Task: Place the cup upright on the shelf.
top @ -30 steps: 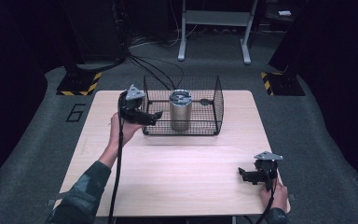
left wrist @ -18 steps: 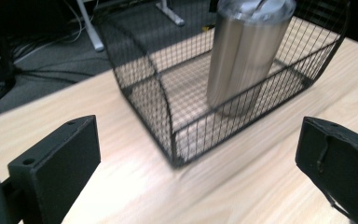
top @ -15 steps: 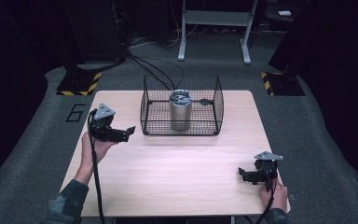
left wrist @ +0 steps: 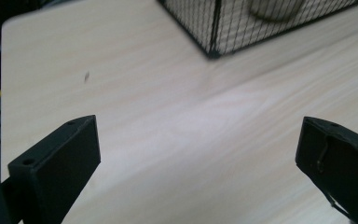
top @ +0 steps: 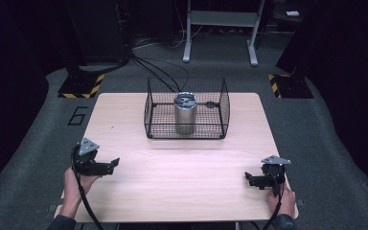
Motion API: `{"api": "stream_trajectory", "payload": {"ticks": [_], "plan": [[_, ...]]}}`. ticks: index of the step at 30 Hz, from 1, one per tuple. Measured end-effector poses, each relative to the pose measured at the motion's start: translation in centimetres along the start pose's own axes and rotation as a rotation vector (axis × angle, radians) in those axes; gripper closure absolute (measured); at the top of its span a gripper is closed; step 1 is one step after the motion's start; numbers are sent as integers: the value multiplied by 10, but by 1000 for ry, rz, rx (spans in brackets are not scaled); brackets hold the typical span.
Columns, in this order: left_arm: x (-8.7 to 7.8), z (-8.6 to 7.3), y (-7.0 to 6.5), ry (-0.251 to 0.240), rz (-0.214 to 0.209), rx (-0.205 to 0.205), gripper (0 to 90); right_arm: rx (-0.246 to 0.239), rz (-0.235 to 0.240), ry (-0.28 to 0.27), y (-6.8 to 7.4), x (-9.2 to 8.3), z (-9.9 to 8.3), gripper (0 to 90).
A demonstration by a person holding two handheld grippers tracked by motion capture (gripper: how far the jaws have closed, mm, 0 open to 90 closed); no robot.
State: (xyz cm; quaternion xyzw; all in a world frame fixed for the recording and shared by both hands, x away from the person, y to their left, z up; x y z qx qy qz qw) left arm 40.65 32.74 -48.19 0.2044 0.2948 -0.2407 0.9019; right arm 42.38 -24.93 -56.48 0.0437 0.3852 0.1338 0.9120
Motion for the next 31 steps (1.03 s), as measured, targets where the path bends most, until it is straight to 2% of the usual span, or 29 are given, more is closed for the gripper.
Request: {"api": "stream_trajectory", "payload": {"ticks": [5,7,11,14,16,20,27,30,31], "plan": [[13,-43,0,51,-9,-73,0,1,0,-1,0,0,0,0],[19,-55,-2,83,-12,-68,0,-3,2,1,0,0,0,0],[31,-71,-7,116,-8,-81,0,-2,0,-3,0,0,0,0],[36,-77,-8,110,-14,-110,0,-3,0,-3,0,0,0,0],[37,-78,-10,96,6,-103,0,2,0,-2,0,0,0,0],[39,-78,-10,95,16,-88,0,-5,3,2,0,0,0,0],[41,-77,-10,87,28,-101,0,2,-1,-1,0,0,0,0],[42,-75,-10,104,22,-91,0,-3,3,6,0,-1,-1,0],[44,-74,-10,88,31,-98,0,-3,3,8,0,-1,0,0]]}}
Point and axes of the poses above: each handheld gripper's, and its own axes: x roughly forward along the jaws, z roughly out of its top, y roughly to its left, the point moved 5 cm from there along x, roughly forward along the jaws, and after that the axes turned 14 degrees about x, right-handed, at the moved point
